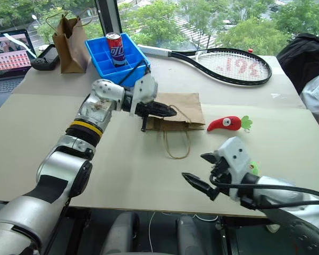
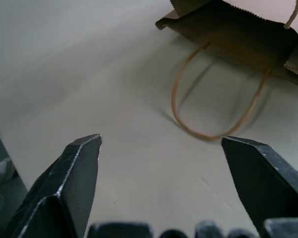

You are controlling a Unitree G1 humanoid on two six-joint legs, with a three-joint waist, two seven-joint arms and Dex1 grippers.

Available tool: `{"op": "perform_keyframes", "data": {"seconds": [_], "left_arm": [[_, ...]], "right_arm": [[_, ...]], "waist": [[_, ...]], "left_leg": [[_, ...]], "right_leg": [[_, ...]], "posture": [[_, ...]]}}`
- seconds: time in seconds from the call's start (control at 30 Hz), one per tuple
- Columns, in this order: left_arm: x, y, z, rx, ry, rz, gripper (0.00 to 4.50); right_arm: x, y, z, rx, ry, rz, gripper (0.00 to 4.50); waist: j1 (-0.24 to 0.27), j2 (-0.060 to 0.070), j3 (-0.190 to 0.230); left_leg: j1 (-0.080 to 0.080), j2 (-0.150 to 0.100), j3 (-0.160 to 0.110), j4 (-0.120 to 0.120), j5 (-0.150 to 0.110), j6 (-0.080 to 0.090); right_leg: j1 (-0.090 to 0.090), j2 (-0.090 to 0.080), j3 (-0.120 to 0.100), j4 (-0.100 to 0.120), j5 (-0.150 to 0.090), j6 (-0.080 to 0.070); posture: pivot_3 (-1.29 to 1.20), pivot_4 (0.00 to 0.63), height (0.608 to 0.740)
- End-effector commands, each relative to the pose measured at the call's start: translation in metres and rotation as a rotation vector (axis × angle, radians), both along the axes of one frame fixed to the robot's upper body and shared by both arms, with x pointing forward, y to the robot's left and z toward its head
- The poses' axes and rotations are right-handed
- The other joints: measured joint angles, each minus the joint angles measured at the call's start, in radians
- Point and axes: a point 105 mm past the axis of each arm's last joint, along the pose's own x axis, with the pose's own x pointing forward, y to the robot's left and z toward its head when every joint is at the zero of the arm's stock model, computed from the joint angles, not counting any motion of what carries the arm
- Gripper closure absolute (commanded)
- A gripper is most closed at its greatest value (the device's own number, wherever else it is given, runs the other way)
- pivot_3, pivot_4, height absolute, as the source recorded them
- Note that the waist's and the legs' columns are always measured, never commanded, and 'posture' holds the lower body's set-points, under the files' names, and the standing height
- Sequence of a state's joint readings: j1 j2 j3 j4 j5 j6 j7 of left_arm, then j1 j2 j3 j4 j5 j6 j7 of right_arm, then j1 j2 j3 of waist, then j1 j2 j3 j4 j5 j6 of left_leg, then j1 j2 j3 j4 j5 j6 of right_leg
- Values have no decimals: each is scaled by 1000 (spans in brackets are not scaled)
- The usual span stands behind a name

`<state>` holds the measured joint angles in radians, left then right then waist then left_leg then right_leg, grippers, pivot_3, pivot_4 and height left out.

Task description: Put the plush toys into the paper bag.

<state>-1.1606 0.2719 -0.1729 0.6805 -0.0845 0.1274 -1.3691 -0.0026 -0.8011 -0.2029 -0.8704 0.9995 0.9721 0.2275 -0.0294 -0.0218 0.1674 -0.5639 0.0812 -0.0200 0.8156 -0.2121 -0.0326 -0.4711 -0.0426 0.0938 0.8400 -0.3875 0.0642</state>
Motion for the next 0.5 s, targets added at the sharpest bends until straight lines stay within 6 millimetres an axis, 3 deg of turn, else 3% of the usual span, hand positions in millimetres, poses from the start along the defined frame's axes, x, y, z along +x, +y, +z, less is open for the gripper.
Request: {"op": "perform_keyframes", "data": {"seconds": [0.03, 0.3, 0.5], "left_arm": [[-17, -4, 20, -56, 59, -30, 4500], [-31, -11, 34, -132, 181, -1, 4500], [-35, -10, 36, -139, 221, 18, 4500]], "right_arm": [[17, 4, 3, 26, -52, -70, 1636], [55, 26, -6, 129, -68, -192, 4414], [82, 34, -7, 136, -99, -258, 4414]], "waist": [[-4, 0, 0], [-10, 1, 0], [-11, 1, 1]], "left_leg": [[0, 0, 0, 0, 0, 0], [1, 0, -1, 0, 1, 1], [0, 0, -1, 0, 1, 1]], "right_leg": [[0, 0, 0, 0, 0, 0], [0, 0, -1, 1, 0, 0], [0, 0, -1, 1, 0, 0]], "posture": [[0, 150, 658], [0, 150, 658], [0, 150, 658]]}}
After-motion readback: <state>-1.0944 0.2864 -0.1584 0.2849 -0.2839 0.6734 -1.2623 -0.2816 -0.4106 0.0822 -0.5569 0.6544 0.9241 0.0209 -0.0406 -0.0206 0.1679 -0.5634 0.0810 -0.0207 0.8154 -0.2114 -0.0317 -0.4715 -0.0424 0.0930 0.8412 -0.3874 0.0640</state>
